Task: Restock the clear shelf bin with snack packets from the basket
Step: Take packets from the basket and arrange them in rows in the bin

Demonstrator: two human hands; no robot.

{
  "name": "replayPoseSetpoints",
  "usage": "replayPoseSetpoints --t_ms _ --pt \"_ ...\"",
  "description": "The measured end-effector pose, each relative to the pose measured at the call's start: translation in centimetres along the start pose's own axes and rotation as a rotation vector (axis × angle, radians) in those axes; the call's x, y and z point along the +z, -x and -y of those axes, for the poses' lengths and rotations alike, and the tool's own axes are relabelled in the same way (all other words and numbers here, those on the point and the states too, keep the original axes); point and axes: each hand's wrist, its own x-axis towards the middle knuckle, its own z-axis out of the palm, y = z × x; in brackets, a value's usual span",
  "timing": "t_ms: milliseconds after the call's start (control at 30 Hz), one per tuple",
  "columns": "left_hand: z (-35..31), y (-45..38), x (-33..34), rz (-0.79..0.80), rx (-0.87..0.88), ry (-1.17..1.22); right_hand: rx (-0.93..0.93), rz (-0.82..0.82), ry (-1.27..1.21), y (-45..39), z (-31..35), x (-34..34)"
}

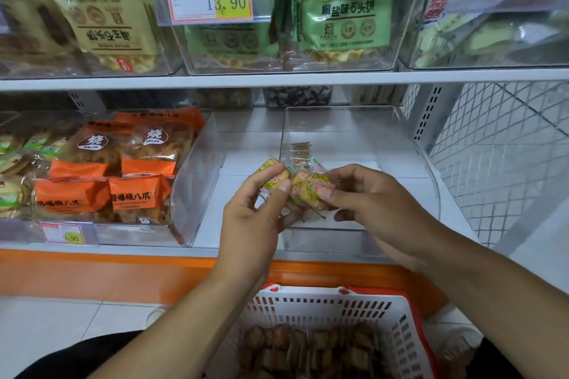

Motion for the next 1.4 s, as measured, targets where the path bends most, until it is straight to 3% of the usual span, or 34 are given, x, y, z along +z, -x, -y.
replayPoseSetpoints --t_ms 233,333,467,633,767,900,1067,1200,1333,1400 --pt "0.4 -0.2 -0.1 -0.100 -0.007 -0.008 0.087 0.023 -0.417 0.6 0.6 -0.8" --pt "0.3 -0.5 -0.1 -0.135 -0.013 0.007 0.064 0.077 -0.407 0.7 0.9 -0.5" --pt "0.3 -0.5 0.3 -0.150 0.051 -0.051 0.110 0.028 -0.315 0.2 0.5 0.4" --pt "0.0 -0.1 0.1 -0.168 0.168 -0.139 0.243 0.050 -0.483 0.2 0.0 2.1" --pt "-0.2 0.3 0.0 -0.135 0.188 -0.133 0.157 0.020 -0.170 0.7 -0.6 2.9" --pt "-0.5 0.5 0.0 -0.132 0.194 -0.108 0.122 0.113 0.069 0.6 -0.5 2.4" --pt "-0.7 0.0 -0.1 -0.059 0.164 -0.084 0.072 0.094 0.009 -0.6 -0.4 1.1" --pt "-1.1 -0.5 -0.4 -0.015 0.127 -0.148 0.057 0.231 0.103 -1.5 0.5 0.3" --pt "-1.7 -1.4 -1.0 -0.158 0.140 -0.098 0.024 0.196 0.091 -3.2 1.6 -0.4" --pt "-1.7 -1.8 -1.4 -0.215 0.104 -0.038 -0.004 0.112 0.218 -4.5 1.4 -1.0"
